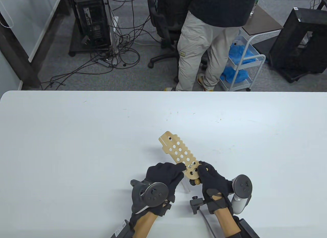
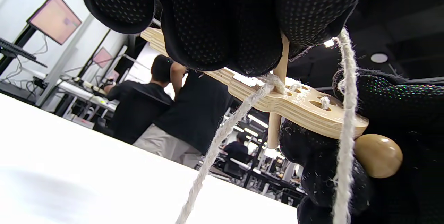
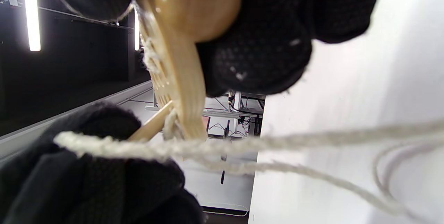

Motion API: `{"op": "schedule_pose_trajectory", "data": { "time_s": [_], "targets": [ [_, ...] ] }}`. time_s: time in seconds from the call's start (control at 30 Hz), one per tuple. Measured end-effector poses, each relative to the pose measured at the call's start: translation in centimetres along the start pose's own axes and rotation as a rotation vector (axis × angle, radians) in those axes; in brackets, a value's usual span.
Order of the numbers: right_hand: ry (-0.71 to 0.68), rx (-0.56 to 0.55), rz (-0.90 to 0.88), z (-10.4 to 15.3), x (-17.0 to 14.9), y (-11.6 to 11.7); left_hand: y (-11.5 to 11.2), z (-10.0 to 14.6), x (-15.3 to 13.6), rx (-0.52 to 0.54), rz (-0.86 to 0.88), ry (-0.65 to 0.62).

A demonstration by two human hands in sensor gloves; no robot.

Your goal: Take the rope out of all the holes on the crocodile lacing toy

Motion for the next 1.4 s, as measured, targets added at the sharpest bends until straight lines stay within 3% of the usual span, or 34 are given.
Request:
{"op": "schedule_pose_trajectory", "data": {
  "time_s": [0.5, 0.83, 1.17, 1.4],
  "targets": [
    [-0.007, -0.045, -0.066, 0.2, 0.4, -0.7, 0.0, 0.0, -0.3, 0.001, 0.052, 0.022],
    [-0.015, -0.095, -0.250, 0.4, 0.7, -2.1, 0.2, -0.1, -3.3, 0.023, 0.147, 0.194],
    [-0.046, 0.014, -0.333, -0.2, 1.1, -1.1, -1.0, 0.2, -6.1, -0.035, 0.329, 0.351],
    [-0.080, 0.107, -0.355, -0.4, 1.7, 0.0, -2.1, 0.2, -5.4, -0.117, 0.455, 0.311]
  ]
}}
Point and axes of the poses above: the tracker on the back of each hand, its own x axis roughly to the thumb side, its own z axis roughly from the fingertips to the wrist, y = z × x, the point moved 4 cm from there along -z, roughly from the wrist to the fingertips, and after that the axes turned 13 degrees about x, right-handed, at the moved point
